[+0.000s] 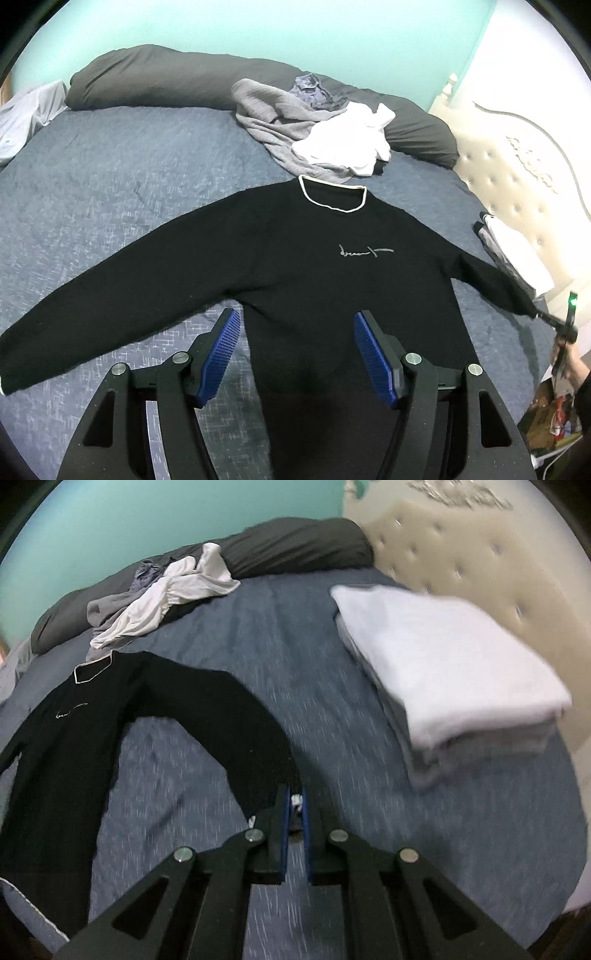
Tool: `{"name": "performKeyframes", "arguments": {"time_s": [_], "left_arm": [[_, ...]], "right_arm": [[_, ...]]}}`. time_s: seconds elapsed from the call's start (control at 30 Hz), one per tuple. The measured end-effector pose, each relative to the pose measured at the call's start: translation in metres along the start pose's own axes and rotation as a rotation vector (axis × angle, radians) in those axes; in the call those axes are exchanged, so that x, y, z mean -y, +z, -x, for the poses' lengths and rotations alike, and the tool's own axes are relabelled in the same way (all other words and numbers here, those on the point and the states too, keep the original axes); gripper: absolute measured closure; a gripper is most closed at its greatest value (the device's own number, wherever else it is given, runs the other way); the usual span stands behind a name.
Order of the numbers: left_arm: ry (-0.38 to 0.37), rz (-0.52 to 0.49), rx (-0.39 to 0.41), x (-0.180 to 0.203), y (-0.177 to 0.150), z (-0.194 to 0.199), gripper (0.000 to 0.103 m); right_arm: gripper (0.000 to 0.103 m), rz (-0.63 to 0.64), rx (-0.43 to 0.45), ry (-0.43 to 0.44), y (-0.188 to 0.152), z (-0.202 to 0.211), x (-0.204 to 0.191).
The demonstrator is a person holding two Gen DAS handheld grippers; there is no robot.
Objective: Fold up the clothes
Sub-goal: 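Grasp the other sleeve cuff with the right gripper and pull it straight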
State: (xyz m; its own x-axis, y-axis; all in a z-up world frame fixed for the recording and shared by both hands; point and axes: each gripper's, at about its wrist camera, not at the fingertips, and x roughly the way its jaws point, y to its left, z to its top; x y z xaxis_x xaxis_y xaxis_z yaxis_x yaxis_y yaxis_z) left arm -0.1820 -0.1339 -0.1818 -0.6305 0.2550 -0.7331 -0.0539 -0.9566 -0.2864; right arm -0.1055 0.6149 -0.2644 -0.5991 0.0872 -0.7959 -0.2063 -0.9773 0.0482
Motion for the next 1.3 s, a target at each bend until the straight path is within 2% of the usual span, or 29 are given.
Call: {"name": "performKeyframes", "arguments": {"time_s": [0.1, 0.23, 0.47, 0.6, 0.67, 0.93, 1.03, 1.17, 1.23, 1.3], "left_arm": [[0.003, -0.019, 0.000, 0.006, 0.001, 0.005, 0.034], [0.003, -0.028, -0.001, 0.013, 0.001, 0.006, 0.034], [0.004, -0.038, -0.011, 0.020, 0.002, 0.001, 0.033], [0.005, -0.040, -0.022, 0.020, 0.001, -0.006, 0.033], [0.008, -0.037, -0.029, 0.019, 0.000, -0.011, 0.033], [0.009, -0.039, -0.052, 0.017, -0.005, -0.022, 0.033], [0.006, -0.036, -0.057, 0.017, -0.006, -0.025, 0.033], [0.000, -0.046, -0.065, 0.022, -0.008, -0.027, 0.033], [-0.003, -0.050, -0.065, 0.024, -0.008, -0.028, 0.033], [-0.006, -0.055, -0.066, 0.026, -0.008, -0.028, 0.033]], "right_arm": [[0.097, -0.068, 0.033, 0.034, -0.007, 0.005, 0.012], [0.097, -0.095, 0.060, 0.060, 0.010, 0.010, 0.013], [0.098, -0.150, 0.098, -0.015, 0.064, 0.022, 0.038], [0.100, -0.178, 0.044, -0.090, 0.084, 0.013, 0.057], [0.101, -0.172, 0.007, -0.115, 0.085, 0.004, 0.061], [0.100, -0.172, 0.023, -0.129, 0.071, -0.007, 0.061], [0.100, -0.158, 0.063, -0.100, 0.069, -0.003, 0.061], [0.100, -0.173, 0.063, -0.161, 0.071, -0.003, 0.063], [0.099, -0.194, 0.096, -0.123, 0.070, 0.003, 0.065], [0.099, -0.183, 0.129, -0.125, 0.071, 0.009, 0.061]]}}
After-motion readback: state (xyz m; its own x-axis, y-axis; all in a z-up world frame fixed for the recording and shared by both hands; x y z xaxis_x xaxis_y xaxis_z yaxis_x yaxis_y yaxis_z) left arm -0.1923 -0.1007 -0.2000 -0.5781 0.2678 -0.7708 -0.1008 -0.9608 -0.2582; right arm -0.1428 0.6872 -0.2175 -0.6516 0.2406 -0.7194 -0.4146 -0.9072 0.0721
